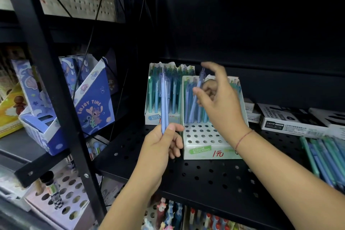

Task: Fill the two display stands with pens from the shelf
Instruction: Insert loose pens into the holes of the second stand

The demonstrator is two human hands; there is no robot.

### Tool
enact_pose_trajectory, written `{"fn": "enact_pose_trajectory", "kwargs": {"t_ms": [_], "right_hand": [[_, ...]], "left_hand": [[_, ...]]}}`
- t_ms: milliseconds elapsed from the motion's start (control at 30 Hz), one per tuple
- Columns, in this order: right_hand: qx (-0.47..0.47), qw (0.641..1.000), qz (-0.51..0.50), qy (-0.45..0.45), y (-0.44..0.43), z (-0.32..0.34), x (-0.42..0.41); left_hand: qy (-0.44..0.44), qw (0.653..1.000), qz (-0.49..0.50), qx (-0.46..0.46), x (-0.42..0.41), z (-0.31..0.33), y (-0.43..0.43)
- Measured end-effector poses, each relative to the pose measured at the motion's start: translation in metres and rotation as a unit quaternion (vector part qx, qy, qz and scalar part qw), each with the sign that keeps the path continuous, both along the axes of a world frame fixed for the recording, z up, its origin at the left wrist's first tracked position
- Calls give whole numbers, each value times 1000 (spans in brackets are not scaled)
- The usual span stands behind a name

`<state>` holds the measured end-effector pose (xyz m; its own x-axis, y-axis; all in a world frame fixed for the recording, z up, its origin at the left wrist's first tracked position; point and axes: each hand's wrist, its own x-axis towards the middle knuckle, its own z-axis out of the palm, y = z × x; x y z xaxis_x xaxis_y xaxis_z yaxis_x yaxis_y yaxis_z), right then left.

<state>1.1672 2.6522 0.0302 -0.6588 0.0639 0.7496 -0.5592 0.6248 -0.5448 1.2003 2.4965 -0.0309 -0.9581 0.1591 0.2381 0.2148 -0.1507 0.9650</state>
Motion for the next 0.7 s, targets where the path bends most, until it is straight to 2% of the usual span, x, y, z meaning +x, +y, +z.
{"fn": "enact_pose_trajectory", "kwargs": {"t_ms": [200,333,500,567,633,700], "right_hand": [[30,999,10,-35,-1,-4,-3],[104,992,2,-66,-3,-8,-2],[100,994,-27,-31,0,-4,-1],[56,998,-12,-13,-1,0,4],[-41,995,79,-49,-5,5,11],[-108,974,168,-104,-10,9,16]], "left_hand": [[5,1000,-5,-13,1,0,1],[6,1000,-8,-21,0,0,0],[12,999,-26,-31,2,-1,0],[19,998,-40,-36,3,0,-1],[29,997,-56,-41,4,1,-1],[37,996,-71,-48,4,1,0]]}}
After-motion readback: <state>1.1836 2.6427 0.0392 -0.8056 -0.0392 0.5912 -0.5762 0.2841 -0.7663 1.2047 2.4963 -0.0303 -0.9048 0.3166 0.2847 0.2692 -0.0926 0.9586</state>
